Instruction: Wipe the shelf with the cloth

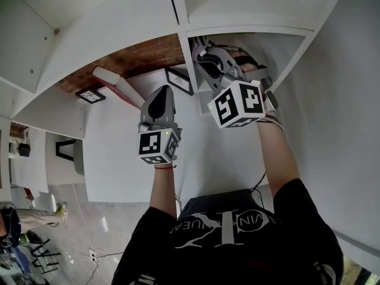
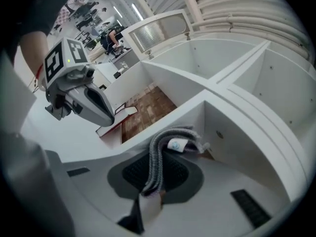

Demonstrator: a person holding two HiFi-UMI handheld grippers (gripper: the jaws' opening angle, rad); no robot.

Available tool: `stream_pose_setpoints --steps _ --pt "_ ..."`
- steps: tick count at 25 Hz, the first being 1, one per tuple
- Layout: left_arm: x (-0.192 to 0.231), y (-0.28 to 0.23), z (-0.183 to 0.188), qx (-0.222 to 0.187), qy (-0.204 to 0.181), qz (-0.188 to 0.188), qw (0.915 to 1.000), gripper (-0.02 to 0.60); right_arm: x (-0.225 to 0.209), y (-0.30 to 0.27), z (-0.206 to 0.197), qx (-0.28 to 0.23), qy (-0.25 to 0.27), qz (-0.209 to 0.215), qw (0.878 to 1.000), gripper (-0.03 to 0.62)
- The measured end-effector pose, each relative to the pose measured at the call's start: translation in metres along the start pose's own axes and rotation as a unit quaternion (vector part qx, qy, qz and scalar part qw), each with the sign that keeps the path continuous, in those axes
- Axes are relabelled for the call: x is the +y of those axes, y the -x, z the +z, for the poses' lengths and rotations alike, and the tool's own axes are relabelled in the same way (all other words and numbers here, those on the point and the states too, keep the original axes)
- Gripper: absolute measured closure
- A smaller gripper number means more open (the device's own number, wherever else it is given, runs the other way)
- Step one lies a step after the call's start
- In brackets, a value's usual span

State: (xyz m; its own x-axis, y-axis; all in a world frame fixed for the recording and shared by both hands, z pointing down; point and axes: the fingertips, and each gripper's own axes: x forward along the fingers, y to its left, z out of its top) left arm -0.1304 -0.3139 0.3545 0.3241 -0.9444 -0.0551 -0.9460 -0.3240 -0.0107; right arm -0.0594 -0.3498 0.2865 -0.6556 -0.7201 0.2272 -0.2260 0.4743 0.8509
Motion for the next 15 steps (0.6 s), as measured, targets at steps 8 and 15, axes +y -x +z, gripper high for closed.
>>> stream_pose_setpoints --steps 8,15 --pt "-0.001 -0.004 -0.008 0.009 0.002 -0.003 1.0000 0.571 0.027 -0.003 -0.010 -0.007 -0.034 0.051 0.998 0.542" --pt "-0.007 -0.012 -0.016 0.013 0.009 -0.012 0.9998 0.571 0.065 -0.003 -0.023 0.005 -0.052 0.099 0.994 0.542"
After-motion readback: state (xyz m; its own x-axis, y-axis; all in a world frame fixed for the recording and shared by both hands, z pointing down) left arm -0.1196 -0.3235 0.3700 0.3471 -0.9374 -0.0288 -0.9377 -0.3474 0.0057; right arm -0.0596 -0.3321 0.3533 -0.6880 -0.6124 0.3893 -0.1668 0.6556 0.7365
